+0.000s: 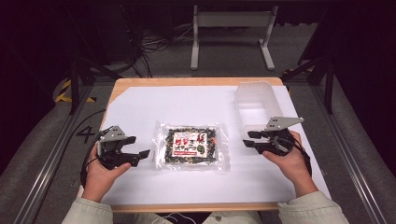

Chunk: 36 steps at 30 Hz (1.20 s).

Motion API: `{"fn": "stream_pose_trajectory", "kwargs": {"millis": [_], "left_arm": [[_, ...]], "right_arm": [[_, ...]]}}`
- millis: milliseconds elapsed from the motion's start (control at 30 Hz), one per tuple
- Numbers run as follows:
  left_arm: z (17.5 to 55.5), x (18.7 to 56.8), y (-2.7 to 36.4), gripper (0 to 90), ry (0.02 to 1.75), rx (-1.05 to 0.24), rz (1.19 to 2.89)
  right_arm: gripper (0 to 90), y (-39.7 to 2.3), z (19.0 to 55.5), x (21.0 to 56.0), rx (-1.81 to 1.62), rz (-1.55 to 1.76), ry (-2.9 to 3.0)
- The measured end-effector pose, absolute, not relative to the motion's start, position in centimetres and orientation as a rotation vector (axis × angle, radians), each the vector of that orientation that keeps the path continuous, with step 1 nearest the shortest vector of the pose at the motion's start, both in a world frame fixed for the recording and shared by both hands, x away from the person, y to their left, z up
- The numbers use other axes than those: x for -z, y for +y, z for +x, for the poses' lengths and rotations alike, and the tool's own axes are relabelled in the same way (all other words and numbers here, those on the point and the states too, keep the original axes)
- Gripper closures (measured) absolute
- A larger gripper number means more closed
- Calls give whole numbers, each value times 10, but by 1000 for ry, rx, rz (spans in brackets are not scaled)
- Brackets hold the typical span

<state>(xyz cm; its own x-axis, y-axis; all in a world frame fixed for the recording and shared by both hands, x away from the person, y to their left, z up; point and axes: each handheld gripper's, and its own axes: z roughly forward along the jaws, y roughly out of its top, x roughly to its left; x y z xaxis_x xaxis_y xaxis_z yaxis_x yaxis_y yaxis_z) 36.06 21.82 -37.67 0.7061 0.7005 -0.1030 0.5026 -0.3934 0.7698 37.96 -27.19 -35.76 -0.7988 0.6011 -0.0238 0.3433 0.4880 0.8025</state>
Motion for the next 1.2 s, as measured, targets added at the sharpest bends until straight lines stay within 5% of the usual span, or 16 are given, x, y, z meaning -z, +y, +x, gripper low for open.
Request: {"fn": "stream_pose_trajectory", "kwargs": {"millis": [200, 700, 1200], "left_arm": [[360, 370, 210, 204, 947, -324, 2158], [362, 362, 212, 181, 866, -187, 2049], [378, 381, 211, 148, 948, -223, 1999]], "right_arm": [[569, -273, 378, 356, -1206, 800, 2421], [530, -274, 381, 356, -1199, 809, 2442], [507, -275, 380, 359, -1173, 821, 2432]]}}
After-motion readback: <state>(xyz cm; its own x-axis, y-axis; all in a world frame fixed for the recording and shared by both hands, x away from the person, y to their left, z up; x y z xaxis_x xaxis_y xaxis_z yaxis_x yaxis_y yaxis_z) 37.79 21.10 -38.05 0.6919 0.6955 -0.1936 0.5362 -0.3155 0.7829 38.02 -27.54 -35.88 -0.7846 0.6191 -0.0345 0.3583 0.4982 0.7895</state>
